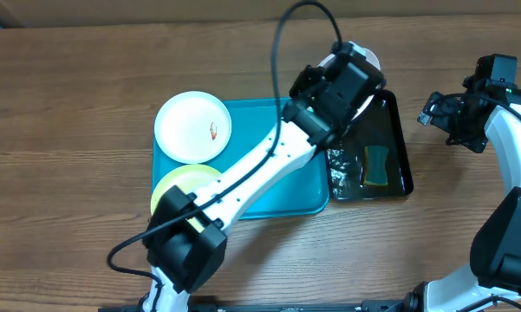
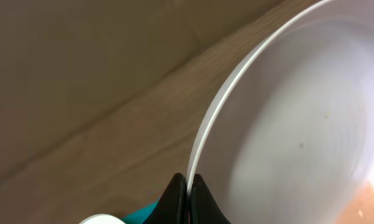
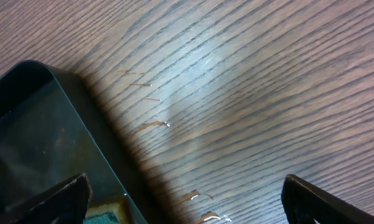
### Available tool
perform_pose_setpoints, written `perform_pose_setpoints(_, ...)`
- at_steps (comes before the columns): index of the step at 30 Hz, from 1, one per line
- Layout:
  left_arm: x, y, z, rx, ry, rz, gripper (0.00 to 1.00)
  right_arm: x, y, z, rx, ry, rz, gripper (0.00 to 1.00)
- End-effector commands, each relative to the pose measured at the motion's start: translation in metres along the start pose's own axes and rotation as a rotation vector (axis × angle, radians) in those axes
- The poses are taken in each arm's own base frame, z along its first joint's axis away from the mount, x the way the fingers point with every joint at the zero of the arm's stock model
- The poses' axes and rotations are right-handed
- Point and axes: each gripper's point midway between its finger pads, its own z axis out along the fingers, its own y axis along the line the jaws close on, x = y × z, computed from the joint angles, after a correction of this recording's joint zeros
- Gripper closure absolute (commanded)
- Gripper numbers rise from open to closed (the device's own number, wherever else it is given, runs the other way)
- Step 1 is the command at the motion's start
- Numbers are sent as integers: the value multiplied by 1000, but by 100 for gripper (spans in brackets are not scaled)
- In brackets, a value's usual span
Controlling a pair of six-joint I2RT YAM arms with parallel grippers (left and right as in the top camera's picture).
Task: Clean dirty plates on tray and stack at the side
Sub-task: 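Carry the white plate up and over the tray with the left gripper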
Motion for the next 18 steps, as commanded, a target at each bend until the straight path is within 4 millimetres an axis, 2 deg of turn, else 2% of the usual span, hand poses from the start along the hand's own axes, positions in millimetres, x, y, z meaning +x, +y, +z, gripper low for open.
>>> perform_pose_setpoints(1, -19, 3, -17, -102, -53, 123, 96, -10, 2, -6, 0, -30, 8, 0)
perform_pose_setpoints(10, -45, -12, -57, -226, -147, 233, 96, -10, 2, -6, 0, -30, 8, 0)
perform_pose_setpoints(18, -54, -13, -62, -236, -177, 259, 96, -10, 2, -6, 0, -30, 8, 0)
